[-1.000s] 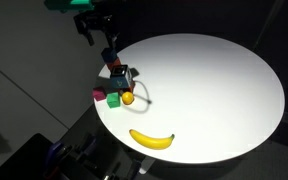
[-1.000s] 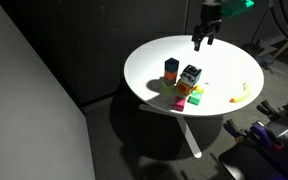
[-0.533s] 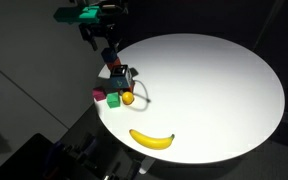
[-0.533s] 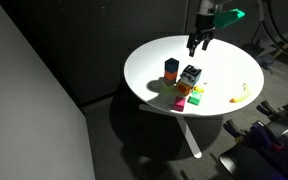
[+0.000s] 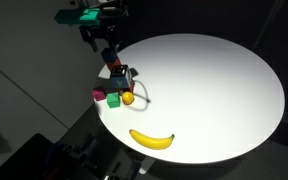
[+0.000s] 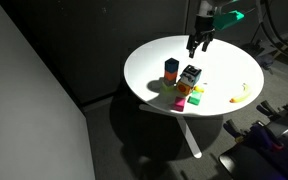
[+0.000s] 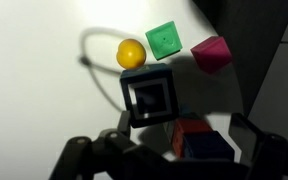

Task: Place the 4 cube on the table

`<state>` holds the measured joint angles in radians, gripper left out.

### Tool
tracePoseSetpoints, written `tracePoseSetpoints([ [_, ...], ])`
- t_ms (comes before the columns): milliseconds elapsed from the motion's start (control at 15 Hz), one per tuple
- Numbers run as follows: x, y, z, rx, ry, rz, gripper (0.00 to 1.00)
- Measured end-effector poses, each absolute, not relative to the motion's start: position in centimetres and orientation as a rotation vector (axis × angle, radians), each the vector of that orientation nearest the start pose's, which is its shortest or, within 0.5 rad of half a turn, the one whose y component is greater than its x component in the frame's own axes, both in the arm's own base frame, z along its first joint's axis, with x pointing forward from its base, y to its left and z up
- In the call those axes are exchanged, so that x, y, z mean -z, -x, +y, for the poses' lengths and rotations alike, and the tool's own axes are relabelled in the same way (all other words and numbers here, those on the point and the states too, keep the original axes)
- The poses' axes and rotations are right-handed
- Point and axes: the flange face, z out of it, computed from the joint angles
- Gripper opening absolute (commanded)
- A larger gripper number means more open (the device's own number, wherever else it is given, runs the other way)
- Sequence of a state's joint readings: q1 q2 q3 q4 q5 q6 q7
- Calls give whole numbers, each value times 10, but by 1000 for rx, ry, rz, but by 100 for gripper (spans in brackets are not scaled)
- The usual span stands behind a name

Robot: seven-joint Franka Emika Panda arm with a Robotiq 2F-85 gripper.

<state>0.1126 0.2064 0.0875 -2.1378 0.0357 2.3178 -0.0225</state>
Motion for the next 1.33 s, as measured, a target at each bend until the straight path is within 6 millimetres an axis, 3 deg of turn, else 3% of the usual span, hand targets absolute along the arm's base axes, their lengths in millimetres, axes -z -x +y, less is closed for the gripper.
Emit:
tracePoseSetpoints([
  [733,-285,-557,118,4,3078,-320,100],
  [1333,-250,-562,116,26,3100,-370,100],
])
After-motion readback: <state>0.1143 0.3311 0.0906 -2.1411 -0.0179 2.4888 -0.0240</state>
